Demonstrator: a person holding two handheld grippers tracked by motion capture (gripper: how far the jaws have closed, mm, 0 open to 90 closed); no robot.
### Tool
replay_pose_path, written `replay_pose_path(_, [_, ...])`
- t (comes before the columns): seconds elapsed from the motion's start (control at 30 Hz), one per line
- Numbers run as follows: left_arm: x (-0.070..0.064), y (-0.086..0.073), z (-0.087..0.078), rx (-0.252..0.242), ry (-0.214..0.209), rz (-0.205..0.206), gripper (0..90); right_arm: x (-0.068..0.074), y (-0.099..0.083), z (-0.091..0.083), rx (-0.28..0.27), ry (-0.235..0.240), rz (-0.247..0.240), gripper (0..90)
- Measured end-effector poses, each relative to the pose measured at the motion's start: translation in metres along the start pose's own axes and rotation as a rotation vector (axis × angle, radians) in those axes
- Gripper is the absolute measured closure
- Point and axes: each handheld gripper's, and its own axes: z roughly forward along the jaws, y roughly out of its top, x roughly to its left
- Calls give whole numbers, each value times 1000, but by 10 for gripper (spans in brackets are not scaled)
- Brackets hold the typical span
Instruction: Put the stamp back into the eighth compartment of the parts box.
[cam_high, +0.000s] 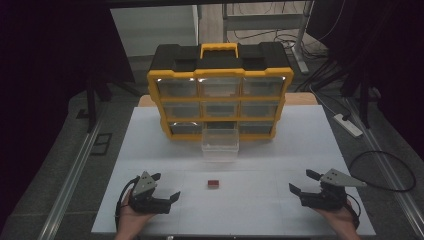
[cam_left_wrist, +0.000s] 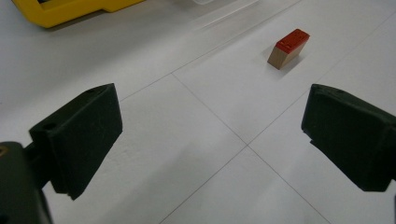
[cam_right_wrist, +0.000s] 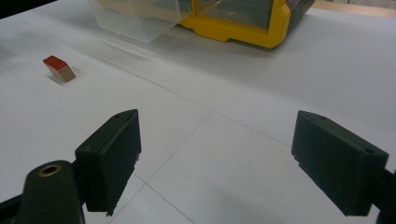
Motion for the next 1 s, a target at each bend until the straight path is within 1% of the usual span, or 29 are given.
replay_pose_path(0.17, [0,0,0,-1,2,3,54,-1,-2,1,8,3,-1,169])
replay_pose_path(0.3, [-1,-1,0,5,3,7,54,0,-2,0,8,1,-16,171])
replay_pose_path(0.47, [0,-1,-1,1,2,2,55,1,-2,0,5,2,-14,175])
replay_pose_path(0.8, [-1,0,1,9,5,-4,56,2,-1,0,2,8,-32,183])
replay_pose_path(0.87, [-1,0,1,10,6,3,56,2,-1,0,2,8,-32,184])
replay_pose_path(1.0, [-1,0,1,9,5,2,57,3,-1,1,3,7,-36,187])
